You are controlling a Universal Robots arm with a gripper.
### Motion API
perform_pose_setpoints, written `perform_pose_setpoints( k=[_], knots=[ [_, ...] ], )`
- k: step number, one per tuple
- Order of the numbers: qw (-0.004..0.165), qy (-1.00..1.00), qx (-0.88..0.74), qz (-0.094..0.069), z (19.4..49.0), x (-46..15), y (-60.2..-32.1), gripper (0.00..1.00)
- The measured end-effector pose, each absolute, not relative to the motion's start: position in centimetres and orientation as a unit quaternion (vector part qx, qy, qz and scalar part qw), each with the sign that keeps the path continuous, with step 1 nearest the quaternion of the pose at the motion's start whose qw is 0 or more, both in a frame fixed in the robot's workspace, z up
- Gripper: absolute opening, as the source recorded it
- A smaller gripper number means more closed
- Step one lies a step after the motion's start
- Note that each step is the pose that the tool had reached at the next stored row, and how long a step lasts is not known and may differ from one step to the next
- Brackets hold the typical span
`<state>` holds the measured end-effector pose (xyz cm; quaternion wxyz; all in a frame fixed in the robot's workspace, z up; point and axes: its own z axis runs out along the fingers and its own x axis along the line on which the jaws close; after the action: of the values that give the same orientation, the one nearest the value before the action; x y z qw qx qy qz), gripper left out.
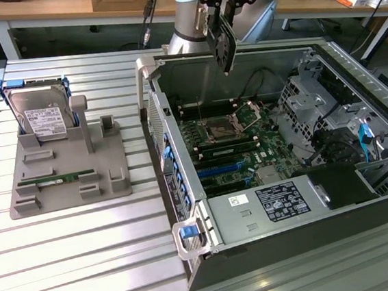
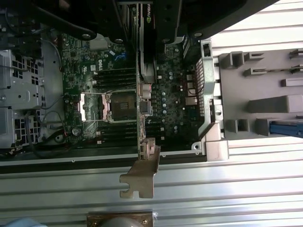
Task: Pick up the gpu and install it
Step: 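Pick up the gpu and move the gpu toward the slot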
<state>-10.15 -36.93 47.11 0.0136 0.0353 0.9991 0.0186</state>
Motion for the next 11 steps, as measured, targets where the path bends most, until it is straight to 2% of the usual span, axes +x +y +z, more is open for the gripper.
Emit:
perform_pose_setpoints(
  k=[11],
  knots=[
    [0.014,0.999,0.035,0.018,46.4,-9.0,-37.0,0.27]
  ],
)
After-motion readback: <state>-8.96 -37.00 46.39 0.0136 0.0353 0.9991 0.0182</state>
